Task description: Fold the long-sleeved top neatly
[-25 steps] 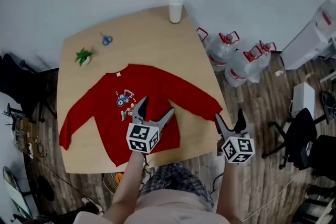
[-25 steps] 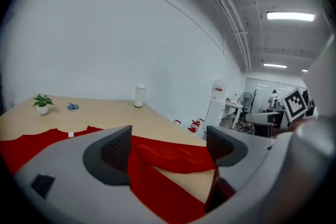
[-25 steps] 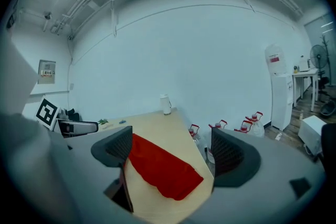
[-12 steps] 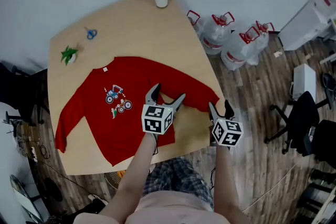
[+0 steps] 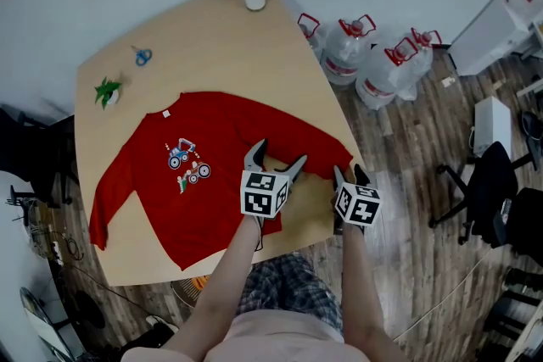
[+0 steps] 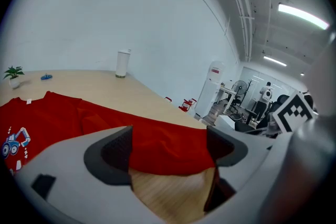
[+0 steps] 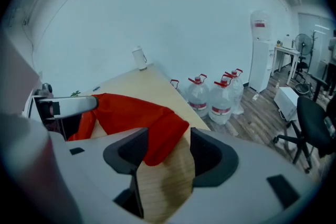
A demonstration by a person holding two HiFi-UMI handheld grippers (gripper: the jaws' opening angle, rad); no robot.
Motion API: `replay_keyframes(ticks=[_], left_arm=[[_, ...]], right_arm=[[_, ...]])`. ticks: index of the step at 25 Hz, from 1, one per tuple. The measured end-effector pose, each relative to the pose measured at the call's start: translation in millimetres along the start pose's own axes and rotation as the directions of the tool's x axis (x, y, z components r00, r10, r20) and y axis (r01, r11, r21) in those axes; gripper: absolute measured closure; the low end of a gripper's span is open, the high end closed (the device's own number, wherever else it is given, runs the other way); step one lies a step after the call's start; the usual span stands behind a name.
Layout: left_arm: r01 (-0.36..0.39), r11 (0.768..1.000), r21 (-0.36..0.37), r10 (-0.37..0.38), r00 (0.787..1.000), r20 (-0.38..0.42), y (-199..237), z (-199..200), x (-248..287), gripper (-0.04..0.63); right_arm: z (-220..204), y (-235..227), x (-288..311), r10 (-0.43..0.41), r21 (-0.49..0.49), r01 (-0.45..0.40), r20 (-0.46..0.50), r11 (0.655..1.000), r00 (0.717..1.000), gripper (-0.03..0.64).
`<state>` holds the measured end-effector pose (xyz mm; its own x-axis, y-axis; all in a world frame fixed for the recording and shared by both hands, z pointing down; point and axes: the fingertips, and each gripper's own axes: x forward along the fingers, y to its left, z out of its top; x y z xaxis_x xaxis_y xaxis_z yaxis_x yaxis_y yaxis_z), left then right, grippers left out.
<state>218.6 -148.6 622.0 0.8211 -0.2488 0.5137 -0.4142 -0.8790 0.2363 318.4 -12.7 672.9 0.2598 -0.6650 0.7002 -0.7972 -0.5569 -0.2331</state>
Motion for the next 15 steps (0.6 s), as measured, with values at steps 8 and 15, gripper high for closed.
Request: replay_keyframes(ticks=[8,15], left_arm=[[-0.009,1.000,-0.012,0.009,1.000,0.005,5,-3,-8,0.155],[-0.016,1.000,-0.027,0.016,1.000,-0.004,9,-10,-14,0.155]], right_arm=[[-17,-1,7,-0.041,0.006,0.042,-0.065,0.999,0.997,0.391],[-18,4,10,-0.058,-0.018,0.056,-0.072,0.998,0.996,0.449]])
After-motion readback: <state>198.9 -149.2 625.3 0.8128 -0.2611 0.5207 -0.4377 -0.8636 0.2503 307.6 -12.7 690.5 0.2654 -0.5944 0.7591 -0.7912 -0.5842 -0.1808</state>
